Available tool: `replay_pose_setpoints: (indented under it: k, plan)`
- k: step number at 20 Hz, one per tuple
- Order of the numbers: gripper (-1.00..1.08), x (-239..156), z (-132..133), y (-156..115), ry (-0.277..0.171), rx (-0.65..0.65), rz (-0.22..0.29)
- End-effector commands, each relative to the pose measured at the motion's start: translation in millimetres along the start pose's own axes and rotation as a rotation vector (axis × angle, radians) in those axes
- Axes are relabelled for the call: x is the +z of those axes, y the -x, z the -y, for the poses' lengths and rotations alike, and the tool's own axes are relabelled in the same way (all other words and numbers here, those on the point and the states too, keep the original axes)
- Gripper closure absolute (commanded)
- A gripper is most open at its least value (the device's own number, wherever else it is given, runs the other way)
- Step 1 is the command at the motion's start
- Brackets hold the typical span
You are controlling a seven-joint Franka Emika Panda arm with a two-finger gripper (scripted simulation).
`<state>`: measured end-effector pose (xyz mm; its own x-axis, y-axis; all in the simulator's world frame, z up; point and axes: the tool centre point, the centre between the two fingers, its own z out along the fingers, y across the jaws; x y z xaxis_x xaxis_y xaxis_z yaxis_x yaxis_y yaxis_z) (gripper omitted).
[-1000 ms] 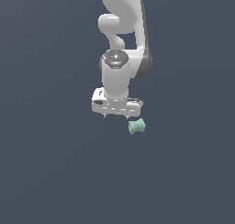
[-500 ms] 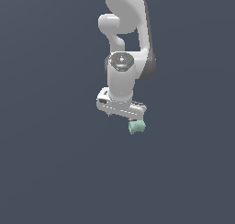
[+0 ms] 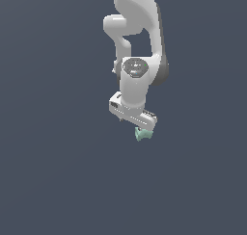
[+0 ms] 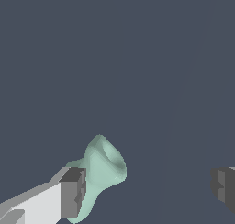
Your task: Pick up the object and move it to a goal position.
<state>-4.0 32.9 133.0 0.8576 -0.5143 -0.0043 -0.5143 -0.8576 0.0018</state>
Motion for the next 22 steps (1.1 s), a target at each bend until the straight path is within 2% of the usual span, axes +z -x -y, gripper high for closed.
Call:
replay_pose_setpoints:
  k: [1,22]
  plan:
    - [-0.92,2,4,3,-0.001,0.061,0.0]
    - [-0.92,22,39,31,-0.002,0.559,0.0]
